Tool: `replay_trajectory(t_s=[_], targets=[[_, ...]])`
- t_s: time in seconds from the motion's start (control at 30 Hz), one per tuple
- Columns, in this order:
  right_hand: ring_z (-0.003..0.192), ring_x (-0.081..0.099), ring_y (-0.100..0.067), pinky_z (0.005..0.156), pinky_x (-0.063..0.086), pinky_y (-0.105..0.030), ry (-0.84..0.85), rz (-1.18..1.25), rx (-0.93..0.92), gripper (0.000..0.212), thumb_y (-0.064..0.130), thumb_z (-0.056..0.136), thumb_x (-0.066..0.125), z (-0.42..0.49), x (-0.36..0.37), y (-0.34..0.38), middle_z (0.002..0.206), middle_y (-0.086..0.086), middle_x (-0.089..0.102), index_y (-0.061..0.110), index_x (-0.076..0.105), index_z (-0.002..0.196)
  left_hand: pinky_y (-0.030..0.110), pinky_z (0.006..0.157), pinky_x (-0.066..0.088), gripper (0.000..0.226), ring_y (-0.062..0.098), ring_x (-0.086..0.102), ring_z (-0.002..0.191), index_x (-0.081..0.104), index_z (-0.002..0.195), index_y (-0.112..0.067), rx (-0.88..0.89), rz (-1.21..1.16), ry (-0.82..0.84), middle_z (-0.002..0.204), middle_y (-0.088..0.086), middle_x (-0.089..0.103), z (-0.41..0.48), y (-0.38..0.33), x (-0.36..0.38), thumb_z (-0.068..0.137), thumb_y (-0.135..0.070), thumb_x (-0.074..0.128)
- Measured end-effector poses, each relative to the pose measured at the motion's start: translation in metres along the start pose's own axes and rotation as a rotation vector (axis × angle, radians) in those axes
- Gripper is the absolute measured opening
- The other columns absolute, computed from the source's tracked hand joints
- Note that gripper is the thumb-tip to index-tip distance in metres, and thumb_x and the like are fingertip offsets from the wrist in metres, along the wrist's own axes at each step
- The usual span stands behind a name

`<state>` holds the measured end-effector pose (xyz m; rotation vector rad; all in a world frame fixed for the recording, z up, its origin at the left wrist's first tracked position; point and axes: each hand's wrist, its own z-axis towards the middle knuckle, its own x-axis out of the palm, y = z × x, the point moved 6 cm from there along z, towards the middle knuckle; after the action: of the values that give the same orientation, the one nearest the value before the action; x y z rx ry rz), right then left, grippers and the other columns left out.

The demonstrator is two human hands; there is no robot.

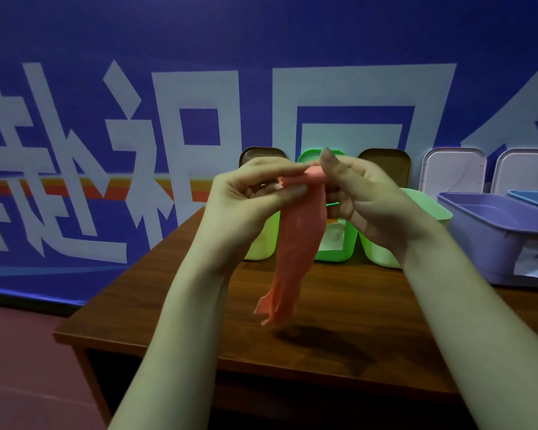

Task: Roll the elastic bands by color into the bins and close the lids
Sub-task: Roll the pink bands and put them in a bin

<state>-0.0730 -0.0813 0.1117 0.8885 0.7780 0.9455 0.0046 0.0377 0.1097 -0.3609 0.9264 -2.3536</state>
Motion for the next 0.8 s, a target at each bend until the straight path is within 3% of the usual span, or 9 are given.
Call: replay_trajectory(t_s=[0.13, 0.27, 0.4, 0.5, 0.67, 0.8], targets=[[0.082, 0.067, -0.018, 0.072, 0.054, -0.031, -0.029, 0.100, -0.043, 0.028, 0.029, 0.074, 0.065, 0.002, 0.000, 0.002, 0.087, -0.003, 0.073, 0.010, 0.066, 0.095, 0.036, 0.091, 0.054, 0.019, 0.018, 0.063, 0.102, 0.072, 0.090, -0.002, -0.013, -0.013, -0.007, 0.105, 0.010, 0.065, -0.001, 0.006, -0.004, 0.073, 0.007, 0.070], [0.081, 0.070, -0.021, 0.067, 0.058, -0.026, -0.057, 0.153, -0.064, 0.031, 0.019, 0.071, 0.067, 0.002, 0.000, 0.002, 0.088, -0.008, 0.074, 0.008, 0.062, 0.100, 0.037, 0.091, 0.054, 0.044, 0.022, 0.062, 0.106, 0.066, 0.112, -0.014, -0.038, -0.106, 0.001, 0.112, 0.011, 0.062, -0.001, 0.008, -0.006, 0.074, 0.009, 0.067], [0.089, 0.071, -0.019, 0.073, 0.057, -0.024, -0.091, 0.162, -0.108, 0.032, 0.015, 0.069, 0.069, 0.000, -0.003, 0.006, 0.092, -0.005, 0.074, 0.008, 0.063, 0.100, 0.034, 0.095, 0.051, 0.040, 0.024, 0.060, 0.115, 0.061, 0.121, -0.014, -0.137, -0.143, -0.056, 0.117, 0.009, 0.063, -0.001, 0.012, -0.005, 0.081, -0.012, 0.066], [0.093, 0.070, -0.020, 0.080, 0.057, -0.027, -0.094, 0.153, -0.130, 0.034, 0.012, 0.069, 0.069, -0.002, -0.003, 0.009, 0.094, -0.004, 0.074, 0.006, 0.063, 0.101, 0.038, 0.089, 0.055, 0.033, 0.022, 0.066, 0.107, 0.065, 0.114, -0.013, -0.208, -0.002, -0.119, 0.112, 0.007, 0.068, -0.003, 0.015, -0.003, 0.086, -0.032, 0.066], [0.095, 0.068, -0.018, 0.090, 0.055, -0.031, -0.084, 0.100, -0.193, 0.031, 0.009, 0.066, 0.071, -0.003, -0.002, 0.013, 0.091, 0.000, 0.073, 0.011, 0.063, 0.096, 0.027, 0.073, 0.058, 0.034, 0.016, 0.071, 0.088, 0.070, 0.091, -0.028, -0.280, 0.110, -0.153, 0.090, -0.002, 0.073, -0.007, 0.013, -0.002, 0.076, -0.056, 0.058], [0.097, 0.068, -0.022, 0.088, 0.055, -0.033, -0.053, 0.079, -0.235, 0.030, 0.007, 0.065, 0.072, -0.002, 0.000, 0.012, 0.093, -0.003, 0.072, 0.013, 0.064, 0.094, 0.022, 0.065, 0.058, 0.032, 0.011, 0.070, 0.075, 0.070, 0.078, -0.026, -0.278, 0.162, -0.178, 0.073, -0.004, 0.071, -0.005, 0.008, -0.004, 0.077, -0.056, 0.057]])
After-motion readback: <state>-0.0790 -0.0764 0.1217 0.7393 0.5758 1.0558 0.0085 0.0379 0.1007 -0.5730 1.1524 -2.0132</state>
